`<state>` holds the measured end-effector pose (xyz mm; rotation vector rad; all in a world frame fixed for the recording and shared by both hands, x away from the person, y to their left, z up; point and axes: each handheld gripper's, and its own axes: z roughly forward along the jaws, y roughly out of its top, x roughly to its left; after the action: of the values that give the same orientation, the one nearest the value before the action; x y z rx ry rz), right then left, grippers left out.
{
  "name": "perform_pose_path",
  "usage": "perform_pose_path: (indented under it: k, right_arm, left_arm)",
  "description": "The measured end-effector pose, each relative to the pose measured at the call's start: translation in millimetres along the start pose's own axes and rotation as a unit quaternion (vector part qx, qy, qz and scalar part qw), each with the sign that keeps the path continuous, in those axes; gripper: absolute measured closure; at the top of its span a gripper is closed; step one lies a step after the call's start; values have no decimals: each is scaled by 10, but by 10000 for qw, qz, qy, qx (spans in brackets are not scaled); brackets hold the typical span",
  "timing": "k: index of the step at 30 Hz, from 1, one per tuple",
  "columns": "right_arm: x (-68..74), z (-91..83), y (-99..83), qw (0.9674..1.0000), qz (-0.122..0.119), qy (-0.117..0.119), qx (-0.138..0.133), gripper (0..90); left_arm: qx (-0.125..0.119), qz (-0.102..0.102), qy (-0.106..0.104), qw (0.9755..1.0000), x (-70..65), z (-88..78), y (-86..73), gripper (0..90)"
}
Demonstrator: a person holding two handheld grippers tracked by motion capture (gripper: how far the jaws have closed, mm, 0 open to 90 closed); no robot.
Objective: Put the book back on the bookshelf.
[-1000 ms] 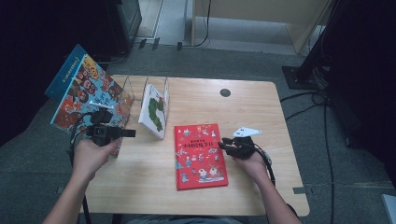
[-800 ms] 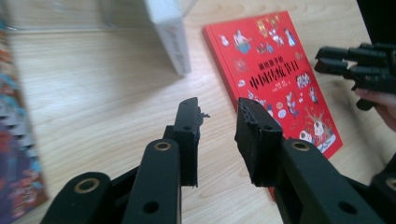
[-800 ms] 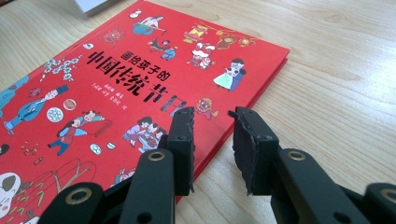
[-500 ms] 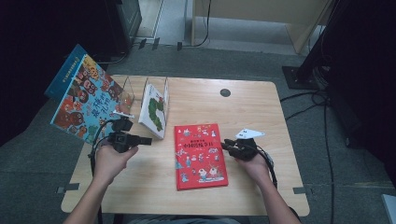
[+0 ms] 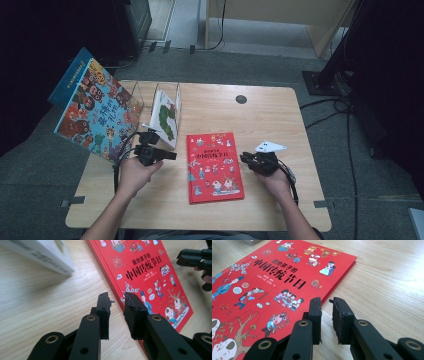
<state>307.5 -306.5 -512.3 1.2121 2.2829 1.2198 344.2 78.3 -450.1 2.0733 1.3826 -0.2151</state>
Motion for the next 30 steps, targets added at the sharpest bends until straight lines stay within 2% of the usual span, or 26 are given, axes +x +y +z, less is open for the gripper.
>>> perform_pose_path:
  k: [6,9,15,20,27,30]
  right_arm:
    - [1,-42,-42,10000,16,-43,13,793]
    - [16,-54,-60,10000,12,-43,2,798]
    - [45,-75,-87,10000,-23,-57,0,798]
    - [73,-73,-92,9999,-87,-75,5,798]
    - [124,-31,-104,9999,-133,30,87,798]
    - [146,-6,-107,9996,-212,63,149,798]
  left_arm:
    - [-11,-12,-58,10000,-21,160,-33,764]
    - [15,-3,57,10000,-42,236,-50,795]
    - [41,-41,22,10000,-19,317,-96,798]
    - [91,20,11,10000,-47,406,-128,798]
    - [170,31,-50,9998,-70,523,-162,792]
    - [122,7,-46,9999,-74,526,-167,794]
